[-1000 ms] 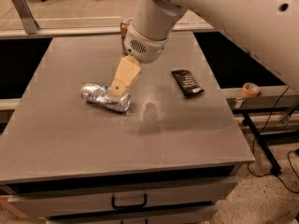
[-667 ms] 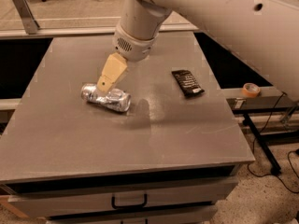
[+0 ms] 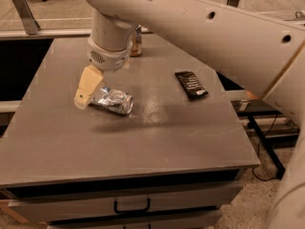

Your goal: Place redbull can upright

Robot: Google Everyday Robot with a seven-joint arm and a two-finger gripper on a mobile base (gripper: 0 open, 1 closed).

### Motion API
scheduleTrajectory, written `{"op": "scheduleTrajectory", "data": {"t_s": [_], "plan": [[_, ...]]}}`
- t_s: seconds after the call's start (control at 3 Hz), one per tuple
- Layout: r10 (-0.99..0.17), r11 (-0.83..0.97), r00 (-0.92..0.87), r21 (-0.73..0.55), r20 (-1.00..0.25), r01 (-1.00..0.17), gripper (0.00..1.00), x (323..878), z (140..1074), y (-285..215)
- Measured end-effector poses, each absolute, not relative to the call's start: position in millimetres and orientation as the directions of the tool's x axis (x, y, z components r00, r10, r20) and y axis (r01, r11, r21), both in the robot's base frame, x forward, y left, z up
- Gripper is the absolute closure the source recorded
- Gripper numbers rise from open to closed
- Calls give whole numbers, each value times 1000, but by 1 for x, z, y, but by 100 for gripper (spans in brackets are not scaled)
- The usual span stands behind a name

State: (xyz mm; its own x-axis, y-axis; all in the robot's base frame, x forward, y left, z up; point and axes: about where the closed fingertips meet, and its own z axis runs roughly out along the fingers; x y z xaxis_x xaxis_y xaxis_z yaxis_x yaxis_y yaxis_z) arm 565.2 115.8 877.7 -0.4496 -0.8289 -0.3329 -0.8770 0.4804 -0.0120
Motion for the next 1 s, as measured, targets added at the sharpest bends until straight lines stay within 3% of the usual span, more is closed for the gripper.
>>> {"op": "scheduleTrajectory", "data": {"t_s": [0.33, 0.67, 1.0], "plan": [[-867, 441, -409, -56, -284, -896, 0, 567, 860, 132], [-908, 370, -337, -98, -250, -924, 17, 571, 855, 140], [-941, 284, -252, -120, -228, -951, 41, 571, 851, 145]]}}
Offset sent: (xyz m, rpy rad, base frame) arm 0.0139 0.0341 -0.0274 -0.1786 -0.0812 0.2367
